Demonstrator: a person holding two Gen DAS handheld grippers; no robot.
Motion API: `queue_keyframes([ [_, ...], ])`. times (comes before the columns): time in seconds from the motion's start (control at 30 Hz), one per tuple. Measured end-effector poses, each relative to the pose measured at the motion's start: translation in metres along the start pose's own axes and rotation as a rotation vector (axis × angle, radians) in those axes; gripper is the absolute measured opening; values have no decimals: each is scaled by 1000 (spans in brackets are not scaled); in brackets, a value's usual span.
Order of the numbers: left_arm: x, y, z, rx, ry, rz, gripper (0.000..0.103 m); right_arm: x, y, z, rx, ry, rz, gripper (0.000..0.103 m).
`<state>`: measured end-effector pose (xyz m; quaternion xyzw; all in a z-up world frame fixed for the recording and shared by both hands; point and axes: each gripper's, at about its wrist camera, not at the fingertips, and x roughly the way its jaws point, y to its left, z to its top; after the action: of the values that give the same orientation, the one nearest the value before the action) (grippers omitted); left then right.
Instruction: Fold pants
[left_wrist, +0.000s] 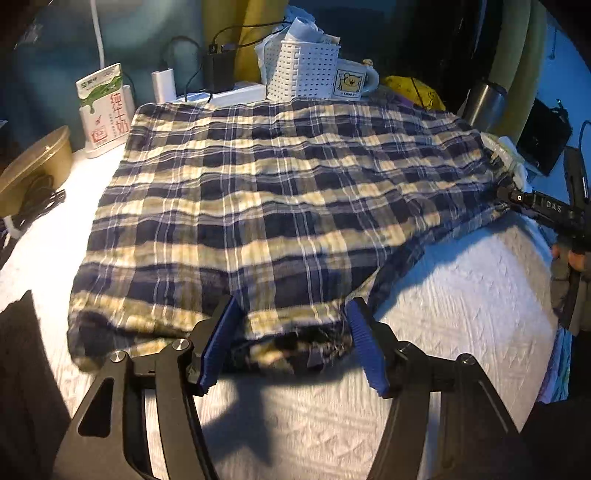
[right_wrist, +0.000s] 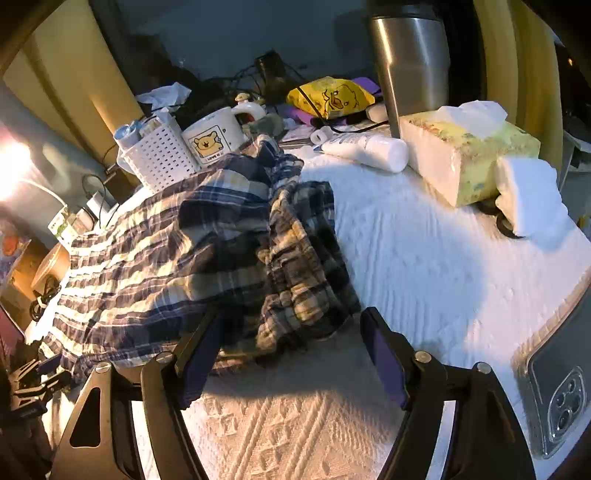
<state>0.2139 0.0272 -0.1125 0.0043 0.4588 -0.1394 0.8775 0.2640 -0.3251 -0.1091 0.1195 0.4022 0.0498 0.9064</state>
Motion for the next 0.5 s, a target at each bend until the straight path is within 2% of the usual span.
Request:
queue_keyframes([
  [0.03, -1, -2, -1, 8, 3, 9, 61, 0, -1, 0, 1, 2, -8, 51],
  [0.23, -19, 10, -5, -46, -7, -16, 61, -9, -11, -4, 49, 24, 23, 51],
  [0.27, -25, 14, -6, -57, -23, -7, 61, -10, -12, -6, 54, 34, 30, 52],
  [0.33, -34, 22, -5, -82, -51, 25, 61, -15, -11, -8, 60, 39, 45, 64],
  [0.5, -56, 55, -5, -166, -114, 105, 61, -24, 1, -17, 38, 56, 77, 70],
])
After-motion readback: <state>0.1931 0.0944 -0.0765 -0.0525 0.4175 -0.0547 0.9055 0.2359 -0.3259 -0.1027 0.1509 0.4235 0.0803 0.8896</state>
